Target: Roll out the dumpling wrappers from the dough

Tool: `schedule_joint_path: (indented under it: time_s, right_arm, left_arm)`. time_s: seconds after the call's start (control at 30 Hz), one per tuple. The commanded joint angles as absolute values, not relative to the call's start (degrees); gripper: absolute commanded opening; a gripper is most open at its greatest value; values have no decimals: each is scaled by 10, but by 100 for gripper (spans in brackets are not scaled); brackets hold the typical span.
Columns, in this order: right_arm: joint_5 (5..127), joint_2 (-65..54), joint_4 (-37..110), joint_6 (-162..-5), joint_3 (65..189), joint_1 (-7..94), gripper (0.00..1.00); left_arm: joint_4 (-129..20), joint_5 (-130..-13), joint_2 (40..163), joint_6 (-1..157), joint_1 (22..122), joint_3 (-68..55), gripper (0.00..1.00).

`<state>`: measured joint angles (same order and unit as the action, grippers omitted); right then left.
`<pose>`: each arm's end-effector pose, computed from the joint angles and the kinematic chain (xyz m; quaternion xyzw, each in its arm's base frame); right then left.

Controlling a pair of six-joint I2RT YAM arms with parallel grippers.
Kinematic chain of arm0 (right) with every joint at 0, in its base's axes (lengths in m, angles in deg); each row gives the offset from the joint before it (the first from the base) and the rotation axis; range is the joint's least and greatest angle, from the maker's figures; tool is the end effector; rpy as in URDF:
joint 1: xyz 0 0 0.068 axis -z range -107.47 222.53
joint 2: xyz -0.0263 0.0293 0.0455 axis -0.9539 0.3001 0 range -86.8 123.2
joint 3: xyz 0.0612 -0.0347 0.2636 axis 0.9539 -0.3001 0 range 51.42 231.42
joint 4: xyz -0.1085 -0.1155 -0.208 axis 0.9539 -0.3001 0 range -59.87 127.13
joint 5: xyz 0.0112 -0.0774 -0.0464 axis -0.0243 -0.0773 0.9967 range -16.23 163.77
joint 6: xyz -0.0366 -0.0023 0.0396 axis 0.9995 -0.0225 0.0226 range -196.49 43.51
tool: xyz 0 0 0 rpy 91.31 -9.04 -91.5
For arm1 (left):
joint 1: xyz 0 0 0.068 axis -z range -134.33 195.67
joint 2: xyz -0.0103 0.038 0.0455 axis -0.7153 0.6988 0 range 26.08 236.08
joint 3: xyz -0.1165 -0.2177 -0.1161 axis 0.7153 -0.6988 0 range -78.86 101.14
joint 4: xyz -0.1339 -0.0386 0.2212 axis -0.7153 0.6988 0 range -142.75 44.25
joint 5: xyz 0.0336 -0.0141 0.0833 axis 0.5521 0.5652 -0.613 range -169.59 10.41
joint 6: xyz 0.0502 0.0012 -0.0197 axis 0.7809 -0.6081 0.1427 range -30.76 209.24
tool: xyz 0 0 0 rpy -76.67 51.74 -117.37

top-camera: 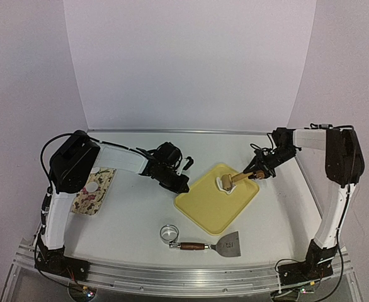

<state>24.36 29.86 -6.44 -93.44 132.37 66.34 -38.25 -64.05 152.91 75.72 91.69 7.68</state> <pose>0.3854 0.0691 0.1597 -0.0459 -0.9042 -0.4247 0.0003 0.3171 -0.3422 0.1237 0.3036 0.8952 -0.2607 0.1962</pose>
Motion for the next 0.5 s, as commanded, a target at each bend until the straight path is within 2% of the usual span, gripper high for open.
schedule_joint_path:
  time_s: [0.0,0.47]
  right_arm:
    - [468,399,-172,-929,1273,614,0]
    - [532,422,-172,-968,1298,568,0]
  left_arm:
    - [-303,-669,1584,741,912,55,0]
    - [-310,-659,1590,739,917,54,0]
